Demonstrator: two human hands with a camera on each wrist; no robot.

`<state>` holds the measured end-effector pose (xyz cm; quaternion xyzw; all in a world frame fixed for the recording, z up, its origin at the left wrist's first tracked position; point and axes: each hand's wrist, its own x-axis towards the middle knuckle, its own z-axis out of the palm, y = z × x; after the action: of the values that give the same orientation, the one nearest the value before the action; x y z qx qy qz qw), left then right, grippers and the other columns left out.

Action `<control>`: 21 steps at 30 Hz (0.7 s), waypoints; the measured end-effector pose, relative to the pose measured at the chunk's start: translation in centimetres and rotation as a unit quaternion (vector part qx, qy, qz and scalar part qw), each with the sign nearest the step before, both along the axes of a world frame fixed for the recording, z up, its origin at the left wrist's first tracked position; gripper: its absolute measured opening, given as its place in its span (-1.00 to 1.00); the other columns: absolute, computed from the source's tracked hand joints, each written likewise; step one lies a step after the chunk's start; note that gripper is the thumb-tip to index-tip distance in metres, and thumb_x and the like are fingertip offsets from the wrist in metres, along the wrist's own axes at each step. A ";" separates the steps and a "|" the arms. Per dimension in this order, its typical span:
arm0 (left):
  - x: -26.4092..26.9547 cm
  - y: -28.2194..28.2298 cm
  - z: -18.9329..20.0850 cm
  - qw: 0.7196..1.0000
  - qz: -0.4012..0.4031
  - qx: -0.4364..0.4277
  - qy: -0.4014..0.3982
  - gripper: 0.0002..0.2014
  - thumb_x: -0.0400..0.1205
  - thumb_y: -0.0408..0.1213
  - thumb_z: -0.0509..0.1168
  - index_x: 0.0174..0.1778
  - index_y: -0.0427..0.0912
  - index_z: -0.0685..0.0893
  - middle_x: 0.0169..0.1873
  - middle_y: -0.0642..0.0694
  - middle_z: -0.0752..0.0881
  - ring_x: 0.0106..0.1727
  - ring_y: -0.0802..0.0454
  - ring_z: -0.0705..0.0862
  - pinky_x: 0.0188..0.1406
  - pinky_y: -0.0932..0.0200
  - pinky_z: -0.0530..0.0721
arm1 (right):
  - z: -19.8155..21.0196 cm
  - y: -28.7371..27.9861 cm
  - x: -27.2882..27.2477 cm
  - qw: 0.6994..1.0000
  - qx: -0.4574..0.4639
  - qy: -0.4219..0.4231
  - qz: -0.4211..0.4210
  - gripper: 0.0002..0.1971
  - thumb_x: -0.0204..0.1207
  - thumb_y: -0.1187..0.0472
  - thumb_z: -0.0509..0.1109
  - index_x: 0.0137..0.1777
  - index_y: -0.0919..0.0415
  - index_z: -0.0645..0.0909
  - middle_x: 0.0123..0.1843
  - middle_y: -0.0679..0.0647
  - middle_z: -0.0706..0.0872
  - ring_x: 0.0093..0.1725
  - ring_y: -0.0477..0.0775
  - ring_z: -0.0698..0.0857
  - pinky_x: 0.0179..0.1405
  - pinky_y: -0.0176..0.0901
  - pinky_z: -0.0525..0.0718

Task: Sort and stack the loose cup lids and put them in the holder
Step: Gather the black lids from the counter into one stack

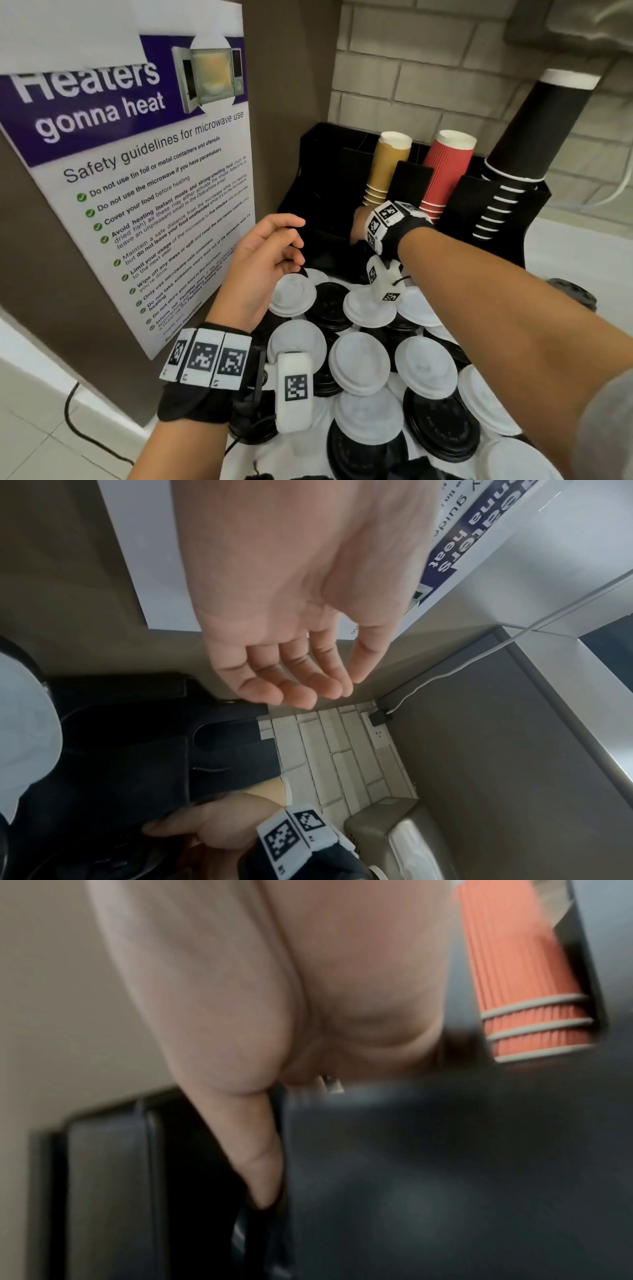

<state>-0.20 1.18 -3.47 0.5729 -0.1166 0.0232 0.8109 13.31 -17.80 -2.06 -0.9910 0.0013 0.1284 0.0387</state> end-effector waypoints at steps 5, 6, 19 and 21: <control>0.3 -0.2 -0.3 0.999 0.028 0.026 0.009 -0.84 0.53 -0.21 0.31 -0.07 0.11 0.76 -0.26 0.07 0.68 -0.24 0.13 0.66 -0.23 0.26 0.63 | 3.6 -1.0 -1.2 0.991 0.106 -0.075 -0.043 -0.60 0.65 0.22 0.25 0.44 0.37 0.45 0.42 0.32 0.54 0.39 0.31 0.53 0.16 -0.09 0.49; 0.4 -0.3 -0.5 0.998 0.045 0.033 0.015 -0.83 0.57 -0.25 0.33 0.01 0.10 0.72 -0.21 0.08 0.69 -0.18 0.14 0.69 -0.19 0.25 0.63 | 4.6 -1.4 -1.9 0.984 0.146 -0.085 -0.055 -0.60 0.67 0.22 0.22 0.47 0.35 0.42 0.43 0.30 0.53 0.38 0.28 0.54 0.13 -0.13 0.50; -1.5 -3.6 -0.2 0.995 -0.038 0.041 -0.081 -0.15 0.32 -0.15 0.54 0.53 0.13 0.33 0.35 0.00 0.59 0.37 0.10 0.62 0.34 0.09 0.59 | 3.7 0.6 -15.1 0.754 0.654 0.016 -0.057 -0.74 0.74 0.22 0.10 0.30 0.16 0.56 0.18 0.24 0.70 0.14 0.15 0.71 -0.06 0.04 0.80; -1.7 -3.6 -0.2 0.994 -0.032 0.056 -0.090 -0.17 0.30 -0.12 0.57 0.50 0.17 0.39 0.31 0.07 0.61 0.37 0.07 0.62 0.38 -0.01 0.59 | 4.0 0.1 -15.8 0.784 0.619 -0.026 -0.031 -0.74 0.69 0.09 0.20 0.31 0.04 0.58 0.22 0.18 0.71 0.20 0.10 0.72 0.10 0.07 0.76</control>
<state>-1.91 -2.45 -3.71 0.6092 -0.2085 0.0427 0.7640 -2.50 -17.67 1.89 -0.7565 -0.0484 0.0745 0.6480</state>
